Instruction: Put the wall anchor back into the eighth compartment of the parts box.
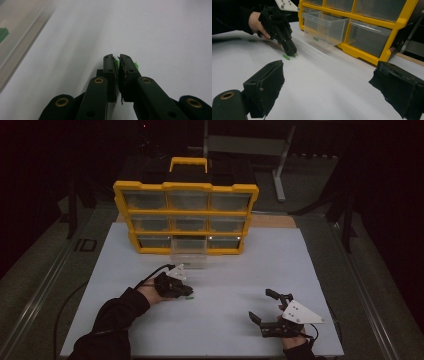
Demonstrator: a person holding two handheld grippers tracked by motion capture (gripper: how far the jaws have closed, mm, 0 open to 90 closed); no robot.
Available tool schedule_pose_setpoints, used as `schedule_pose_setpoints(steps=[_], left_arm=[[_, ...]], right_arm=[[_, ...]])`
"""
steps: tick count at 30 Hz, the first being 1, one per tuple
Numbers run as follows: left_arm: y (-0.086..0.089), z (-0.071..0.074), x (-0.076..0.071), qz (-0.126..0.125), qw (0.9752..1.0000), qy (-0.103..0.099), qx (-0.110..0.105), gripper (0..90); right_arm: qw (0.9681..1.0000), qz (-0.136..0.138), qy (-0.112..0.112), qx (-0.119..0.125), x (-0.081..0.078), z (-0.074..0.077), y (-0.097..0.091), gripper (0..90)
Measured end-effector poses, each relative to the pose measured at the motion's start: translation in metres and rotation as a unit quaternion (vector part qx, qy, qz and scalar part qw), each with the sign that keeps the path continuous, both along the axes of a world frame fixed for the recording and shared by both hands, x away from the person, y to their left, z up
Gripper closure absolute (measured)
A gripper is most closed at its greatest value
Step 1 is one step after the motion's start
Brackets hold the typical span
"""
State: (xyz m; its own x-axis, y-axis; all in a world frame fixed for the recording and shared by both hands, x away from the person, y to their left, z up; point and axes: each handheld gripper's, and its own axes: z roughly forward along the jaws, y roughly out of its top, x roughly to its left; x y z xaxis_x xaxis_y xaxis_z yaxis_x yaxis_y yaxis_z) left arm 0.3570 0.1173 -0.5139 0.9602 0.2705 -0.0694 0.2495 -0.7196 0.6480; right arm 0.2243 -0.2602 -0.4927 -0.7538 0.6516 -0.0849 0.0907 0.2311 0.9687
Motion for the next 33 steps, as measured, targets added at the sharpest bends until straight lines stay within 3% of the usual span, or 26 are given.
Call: schedule_pose_setpoints(steps=[3, 4, 12, 20, 33], left_arm=[[0.000, 0.002, 0.000, -0.008, 1.0000, 0.001, -0.002, 84.3], [0.001, 0.011, -0.002, -0.020, 0.9998, -0.004, -0.007, 84.3], [0.005, 0.039, -0.001, -0.039, 0.9992, 0.002, -0.011, 84.3], [0.010, 0.062, 0.001, -0.043, 0.9989, -0.006, -0.016, 84.3], [0.018, 0.114, 0.009, -0.051, 0.9979, -0.035, -0.022, 84.3]], right_arm=[[1.0000, 0.000, -0.001, 0.000, 0.000, 0.000, 0.000, 9.3], [1.0000, -0.001, -0.003, 0.002, 0.000, 0.000, -0.001, 9.3], [1.0000, -0.005, -0.006, 0.002, -0.001, 0.001, -0.001, 9.3], [1.0000, -0.005, -0.008, 0.001, -0.001, 0.001, -0.001, 9.3], [1.0000, 0.000, -0.008, 0.003, -0.001, 0.001, 0.000, 9.3]])
